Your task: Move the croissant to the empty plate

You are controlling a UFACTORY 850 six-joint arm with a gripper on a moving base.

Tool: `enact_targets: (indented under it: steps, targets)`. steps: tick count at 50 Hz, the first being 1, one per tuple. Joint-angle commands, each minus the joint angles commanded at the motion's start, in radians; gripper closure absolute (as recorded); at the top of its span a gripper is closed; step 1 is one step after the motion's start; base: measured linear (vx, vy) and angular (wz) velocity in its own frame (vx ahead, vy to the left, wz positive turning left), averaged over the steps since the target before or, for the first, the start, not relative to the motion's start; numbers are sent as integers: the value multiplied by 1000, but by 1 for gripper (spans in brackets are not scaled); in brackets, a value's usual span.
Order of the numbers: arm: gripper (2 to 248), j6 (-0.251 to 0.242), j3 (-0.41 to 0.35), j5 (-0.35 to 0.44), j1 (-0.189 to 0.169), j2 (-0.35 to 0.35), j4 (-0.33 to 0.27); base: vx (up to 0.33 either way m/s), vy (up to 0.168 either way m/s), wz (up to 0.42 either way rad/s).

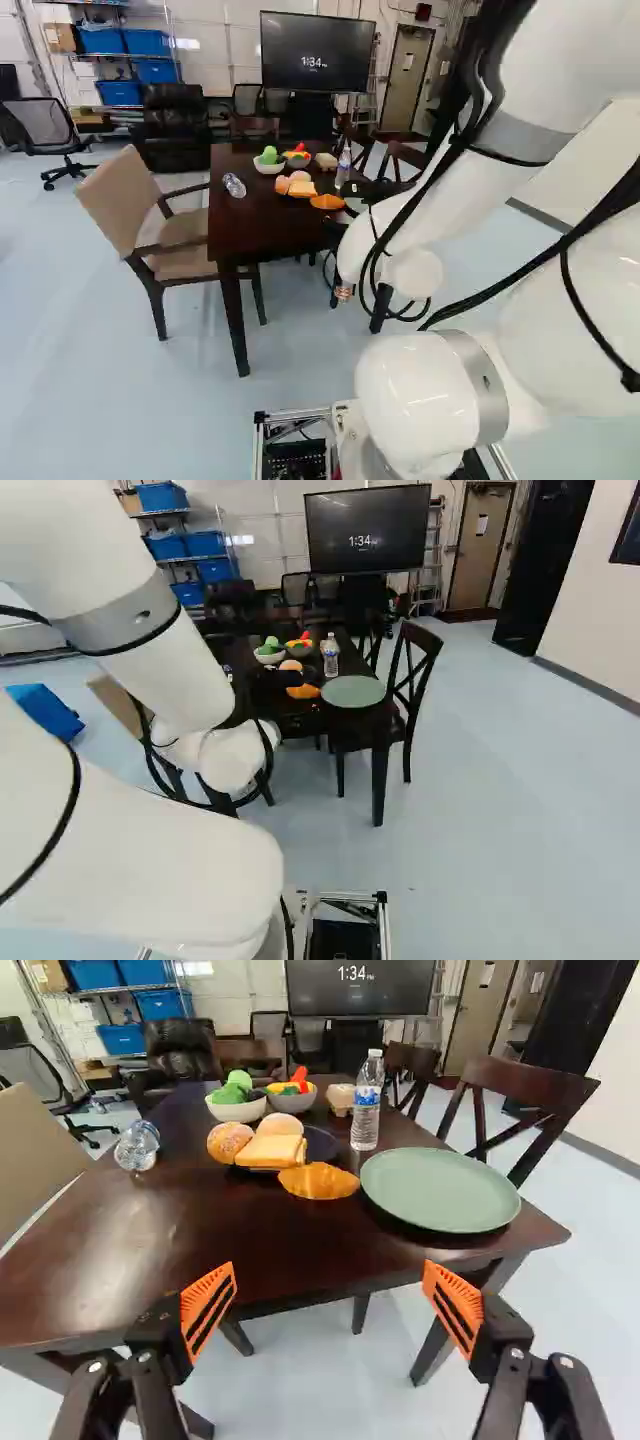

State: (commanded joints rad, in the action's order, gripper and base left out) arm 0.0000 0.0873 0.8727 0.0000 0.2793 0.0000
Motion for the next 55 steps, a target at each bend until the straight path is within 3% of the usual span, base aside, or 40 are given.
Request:
enact_targets:
  steps: [30, 55]
  targets:
    - [3, 0, 0, 0, 0, 0, 0, 132, 43, -21]
    - [3, 0, 0, 0, 0, 0, 0, 8, 3, -1]
